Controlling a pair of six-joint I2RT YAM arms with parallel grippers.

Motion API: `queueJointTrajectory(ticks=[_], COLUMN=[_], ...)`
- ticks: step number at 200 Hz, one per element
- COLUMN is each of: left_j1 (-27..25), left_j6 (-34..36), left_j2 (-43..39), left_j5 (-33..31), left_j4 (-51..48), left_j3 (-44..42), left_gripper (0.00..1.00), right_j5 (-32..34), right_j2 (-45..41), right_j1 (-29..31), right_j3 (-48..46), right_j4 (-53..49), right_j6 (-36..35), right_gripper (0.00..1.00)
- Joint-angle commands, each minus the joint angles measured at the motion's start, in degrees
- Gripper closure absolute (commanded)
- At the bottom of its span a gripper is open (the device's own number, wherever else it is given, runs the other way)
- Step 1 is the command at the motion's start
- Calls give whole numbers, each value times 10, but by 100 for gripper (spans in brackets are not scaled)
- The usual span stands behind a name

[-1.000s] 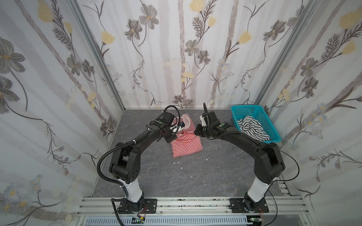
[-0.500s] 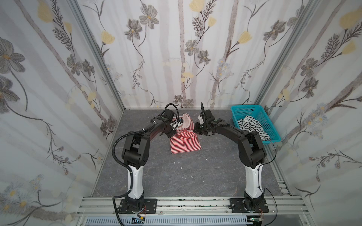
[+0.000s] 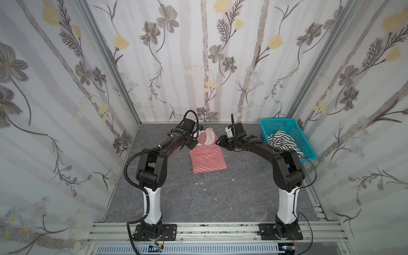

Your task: Fold and stack the tank tops

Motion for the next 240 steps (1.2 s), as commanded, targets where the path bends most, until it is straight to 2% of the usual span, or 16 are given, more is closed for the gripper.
queueJointTrajectory(ticks=[1, 28, 65, 114, 175, 197, 232, 240], left_j1=[-7, -23, -24, -16, -15, -15, -15, -15], left_j6=[-24, -5, 6, 4, -12, -17, -34, -40], left_j2=[-27, -30, 16, 82, 130, 117, 55, 36], left_j5=[46, 80, 52, 31, -40, -58, -46, -39], left_j4=[12, 13, 19, 33, 42, 47, 58, 61], left_j3=[-34, -77, -78, -25, 3, -6, -26, -33], left_gripper=[77, 79, 80, 80, 80, 80, 77, 73], right_j5=[8, 24, 36, 49, 73, 74, 74, 74], right_j2=[-14, -15, -28, -50, -55, -60, -73, -75], right_j1=[14, 46, 77, 108, 121, 122, 125, 125], right_j3=[-24, -48, -91, -137, -177, -181, -171, -169], right_j4=[29, 22, 43, 65, 61, 61, 59, 59], right_j6=[8, 12, 24, 45, 54, 55, 50, 49], right_gripper=[51, 57, 61, 59, 54, 54, 51, 50])
